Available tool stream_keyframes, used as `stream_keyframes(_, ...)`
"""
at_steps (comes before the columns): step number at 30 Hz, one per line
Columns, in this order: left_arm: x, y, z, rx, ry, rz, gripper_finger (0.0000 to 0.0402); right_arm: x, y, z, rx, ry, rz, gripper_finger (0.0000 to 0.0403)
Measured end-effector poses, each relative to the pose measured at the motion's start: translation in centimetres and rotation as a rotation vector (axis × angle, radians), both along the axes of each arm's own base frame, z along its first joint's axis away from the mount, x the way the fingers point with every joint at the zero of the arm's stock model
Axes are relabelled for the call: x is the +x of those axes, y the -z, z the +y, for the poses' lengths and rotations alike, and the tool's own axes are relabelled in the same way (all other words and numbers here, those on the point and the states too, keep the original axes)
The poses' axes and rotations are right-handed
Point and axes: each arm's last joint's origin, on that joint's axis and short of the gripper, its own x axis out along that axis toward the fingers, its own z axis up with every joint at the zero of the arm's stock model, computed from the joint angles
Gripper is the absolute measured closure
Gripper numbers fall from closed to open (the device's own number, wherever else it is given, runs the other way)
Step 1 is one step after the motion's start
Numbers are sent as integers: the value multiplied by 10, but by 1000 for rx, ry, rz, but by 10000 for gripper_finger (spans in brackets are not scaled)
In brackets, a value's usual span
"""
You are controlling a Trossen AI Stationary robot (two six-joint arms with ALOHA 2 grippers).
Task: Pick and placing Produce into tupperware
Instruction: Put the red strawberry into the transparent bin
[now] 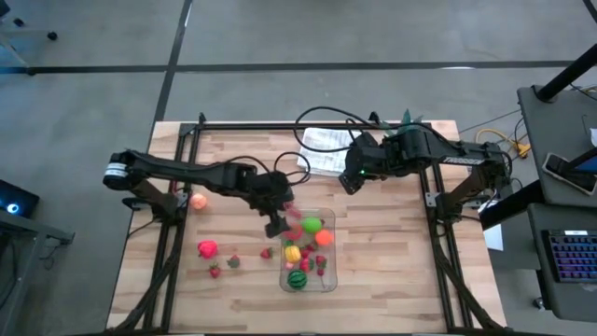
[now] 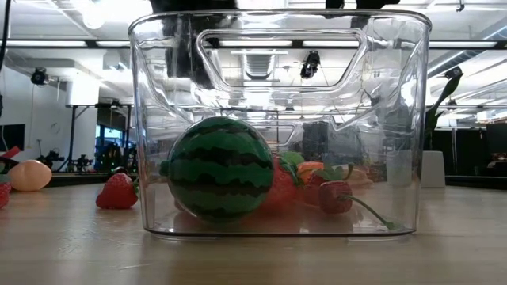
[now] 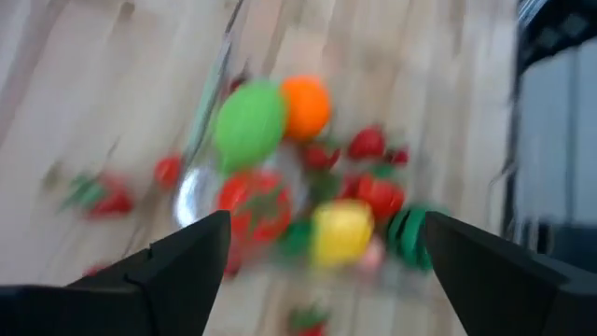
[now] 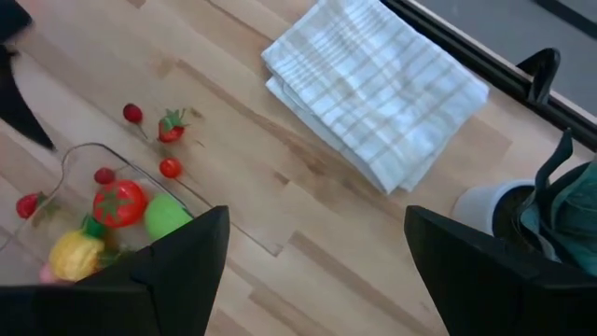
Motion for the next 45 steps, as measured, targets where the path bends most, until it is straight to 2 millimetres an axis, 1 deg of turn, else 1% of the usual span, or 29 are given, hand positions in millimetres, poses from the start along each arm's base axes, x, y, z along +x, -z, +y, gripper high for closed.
stream_keyframes(3,-18,1,1,50,60,89,66,0,0,0,-3,-8,7,88)
stream_keyframes(6,-31,17,-2,145,161,184,81,-2,0,0,-5,-13,20,85)
stream_keyframes(10,-34,44,-8,233,308,164,113,-3,0,0,-10,-26,31,84)
stream_keyframes(13,-27,66,-9,247,313,128,137,-3,0,0,-12,-30,33,87)
stream_keyframes(15,-22,72,-9,241,290,112,151,-3,0,0,-13,-32,34,89)
stream_keyframes(18,-17,75,-9,250,284,96,167,-4,0,0,-13,-32,40,88)
stream_keyframes(20,-17,77,-8,309,287,103,175,-5,0,0,-13,-32,50,86)
stream_keyframes(22,-18,78,-5,409,290,126,181,-6,0,0,-12,-29,58,85)
stream_keyframes(25,-19,79,3,588,249,164,190,-6,0,0,-12,-29,58,88)
stream_keyframes(27,-18,77,13,656,197,181,197,-6,0,0,-11,-25,56,91)
stream_keyframes(29,-16,76,27,666,141,175,205,-6,0,0,-11,-25,56,92)
stream_keyframes(31,-15,75,43,644,73,165,214,-6,0,0,-11,-25,56,92)
stream_keyframes(34,-16,75,66,529,52,141,228,-6,0,0,-8,-19,53,90)
stream_keyframes(36,-15,73,76,476,90,89,236,-6,0,0,-8,-19,53,90)
stream_keyframes(37,-14,72,78,485,144,60,239,-6,0,0,-8,-19,53,91)
stream_keyframes(41,-13,74,78,627,388,11,244,-6,0,0,-6,-14,51,95)
stream_keyframes(43,-10,76,78,658,450,-9,244,-6,0,0,-4,-9,49,96)
stream_keyframes(45,-9,81,78,645,477,2,244,-6,0,0,-4,-9,49,96)
